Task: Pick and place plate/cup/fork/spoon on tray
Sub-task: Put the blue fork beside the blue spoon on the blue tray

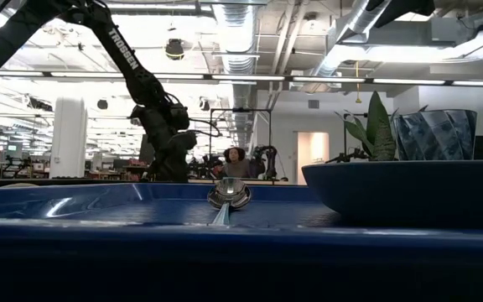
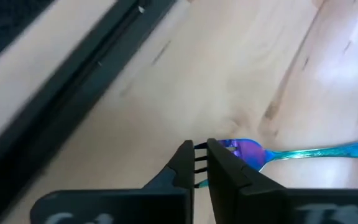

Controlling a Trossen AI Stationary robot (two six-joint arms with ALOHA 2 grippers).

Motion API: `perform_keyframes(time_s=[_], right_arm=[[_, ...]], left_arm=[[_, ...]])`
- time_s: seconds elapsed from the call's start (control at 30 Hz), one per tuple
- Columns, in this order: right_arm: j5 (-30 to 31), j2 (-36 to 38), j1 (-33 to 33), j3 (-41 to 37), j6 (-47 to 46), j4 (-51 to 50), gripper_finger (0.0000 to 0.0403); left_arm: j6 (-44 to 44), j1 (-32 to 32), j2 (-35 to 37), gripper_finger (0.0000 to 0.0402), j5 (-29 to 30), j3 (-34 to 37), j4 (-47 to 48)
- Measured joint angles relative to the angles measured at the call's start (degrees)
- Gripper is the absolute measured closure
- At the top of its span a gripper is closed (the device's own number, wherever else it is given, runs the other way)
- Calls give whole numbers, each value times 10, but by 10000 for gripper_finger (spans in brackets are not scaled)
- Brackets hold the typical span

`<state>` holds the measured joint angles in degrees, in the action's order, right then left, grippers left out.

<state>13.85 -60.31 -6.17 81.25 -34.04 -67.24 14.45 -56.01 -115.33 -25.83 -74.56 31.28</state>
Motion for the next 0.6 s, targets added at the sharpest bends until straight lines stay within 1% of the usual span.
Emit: perform_keyframes(time_s=[0.1, 0.23, 0.4, 0.5, 0.6], right_arm=[[0, 0, 0, 0, 0, 0, 171], [0, 0, 0, 0, 1, 0, 171], [0, 0, 0, 0, 2, 0, 171], [0, 0, 0, 0, 11, 0, 171], [6, 0, 0, 0, 16, 0, 171]], left_arm=[[-19, 0, 2, 397, -15, 0, 9], [-21, 5, 25, 400, -19, 0, 16], [-21, 14, 75, 401, -21, 1, 29], [-21, 23, 112, 399, -40, 0, 48], [-16, 38, 147, 399, -43, 1, 74]])
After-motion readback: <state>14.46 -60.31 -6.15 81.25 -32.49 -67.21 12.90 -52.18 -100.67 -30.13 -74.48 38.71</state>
